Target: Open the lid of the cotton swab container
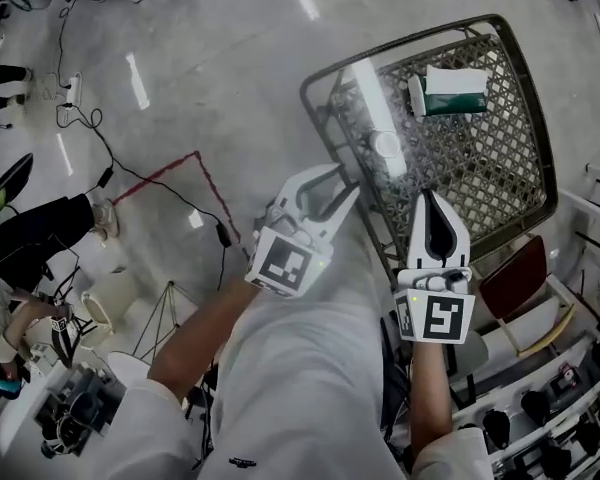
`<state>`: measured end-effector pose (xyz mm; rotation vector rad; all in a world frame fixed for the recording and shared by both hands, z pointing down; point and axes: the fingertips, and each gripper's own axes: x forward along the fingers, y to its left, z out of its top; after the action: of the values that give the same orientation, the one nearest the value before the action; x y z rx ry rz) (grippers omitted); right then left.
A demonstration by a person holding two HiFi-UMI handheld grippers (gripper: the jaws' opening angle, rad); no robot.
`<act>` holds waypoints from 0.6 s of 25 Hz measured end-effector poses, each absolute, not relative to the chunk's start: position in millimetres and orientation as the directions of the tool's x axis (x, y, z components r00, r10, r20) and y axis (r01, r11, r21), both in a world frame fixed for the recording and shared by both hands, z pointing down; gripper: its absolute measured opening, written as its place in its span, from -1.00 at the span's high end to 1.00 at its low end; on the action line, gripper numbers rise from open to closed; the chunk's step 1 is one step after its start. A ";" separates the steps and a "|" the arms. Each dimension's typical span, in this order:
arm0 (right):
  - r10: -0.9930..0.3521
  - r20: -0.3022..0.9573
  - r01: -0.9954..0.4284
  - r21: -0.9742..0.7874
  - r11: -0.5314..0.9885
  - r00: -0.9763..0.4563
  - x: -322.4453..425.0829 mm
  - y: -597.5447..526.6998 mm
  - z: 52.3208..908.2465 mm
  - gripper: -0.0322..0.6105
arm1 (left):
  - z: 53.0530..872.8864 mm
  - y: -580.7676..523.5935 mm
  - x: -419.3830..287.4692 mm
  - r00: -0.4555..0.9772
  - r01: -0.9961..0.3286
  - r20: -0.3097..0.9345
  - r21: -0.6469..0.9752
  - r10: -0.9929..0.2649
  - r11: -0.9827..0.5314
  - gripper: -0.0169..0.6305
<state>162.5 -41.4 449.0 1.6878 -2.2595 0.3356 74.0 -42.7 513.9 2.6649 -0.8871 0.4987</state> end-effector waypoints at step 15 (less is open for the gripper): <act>-0.876 0.414 -0.968 -0.064 0.242 -0.247 185.8 -46.4 522.0 0.90 | 626.6 -53.6 128.3 0.780 -0.527 0.466 0.130 -0.417 -0.840 0.21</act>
<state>185.8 -46.4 522.0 1.7131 -2.2263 0.4463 128.3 -53.6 626.6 2.7195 -0.7349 0.6253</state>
